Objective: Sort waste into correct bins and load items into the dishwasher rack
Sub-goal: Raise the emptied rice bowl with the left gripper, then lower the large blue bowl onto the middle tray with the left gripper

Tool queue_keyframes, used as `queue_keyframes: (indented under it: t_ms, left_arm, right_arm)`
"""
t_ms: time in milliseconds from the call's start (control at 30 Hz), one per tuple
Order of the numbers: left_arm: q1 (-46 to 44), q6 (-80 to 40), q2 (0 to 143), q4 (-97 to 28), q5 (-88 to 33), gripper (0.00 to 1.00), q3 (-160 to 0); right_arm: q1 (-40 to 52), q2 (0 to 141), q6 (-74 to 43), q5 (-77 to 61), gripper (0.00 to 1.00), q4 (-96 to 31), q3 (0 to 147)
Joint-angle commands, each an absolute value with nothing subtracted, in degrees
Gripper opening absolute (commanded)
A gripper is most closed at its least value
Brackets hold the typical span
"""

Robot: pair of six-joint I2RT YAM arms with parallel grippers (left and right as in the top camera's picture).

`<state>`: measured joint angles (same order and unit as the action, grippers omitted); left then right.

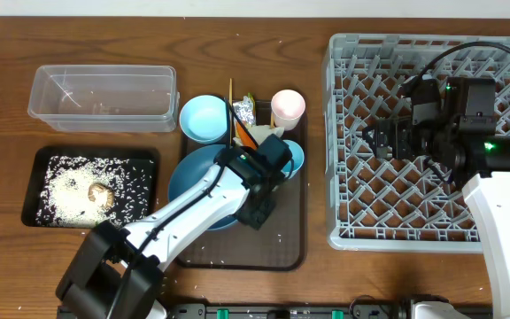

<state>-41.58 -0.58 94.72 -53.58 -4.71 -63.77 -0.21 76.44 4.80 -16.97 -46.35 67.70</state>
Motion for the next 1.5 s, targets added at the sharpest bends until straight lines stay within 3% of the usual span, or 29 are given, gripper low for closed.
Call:
queue_keyframes:
  t_ms: [0,133,200,333,433,767,867,1200,1467]
  left_arm:
    - [-42.63,-2.28,94.50,-53.74,-6.85,0.06,-64.45]
    - [-43.42,-2.98,94.50,-53.82,-9.30,0.07,-64.47]
    - [-43.48,-3.40,94.50,-54.22,-10.48,0.14,-64.47]
    - [-43.48,-3.75,94.28,-55.20,-11.38,0.57,-64.47]
    - [-43.42,-3.79,93.49,-55.22,-11.38,0.75,-64.90]
    - [-40.29,-6.57,86.17,-55.05,-10.87,0.86,-70.17]
    - [-37.39,-6.55,83.53,-52.53,-10.92,0.98,-70.46]
    - [-32.32,-3.51,87.02,-36.47,-10.87,0.98,-70.41]
    - [-23.07,-8.80,84.66,-37.71,-10.98,0.98,-71.50]
  right_arm:
    - [-0.69,76.53,4.36,-17.39,0.97,-45.89,68.66]
    - [-0.69,76.53,4.36,-17.39,0.97,-45.82,68.66]
    - [-0.69,76.53,4.36,-17.39,0.97,-45.82,68.66]
    - [-0.69,76.53,4.36,-17.41,0.98,-45.45,68.66]
    - [-0.69,76.53,4.34,-18.15,0.99,-44.42,68.66]
    - [-0.67,76.53,-1.06,-26.04,0.99,-36.32,68.66]
    - [-0.67,76.53,-2.17,-25.98,0.99,-35.03,68.66]
    - [-0.67,76.53,-2.37,-26.02,0.99,-34.30,68.66]
    - [2.66,76.62,-5.76,-25.89,0.96,-34.00,68.66]
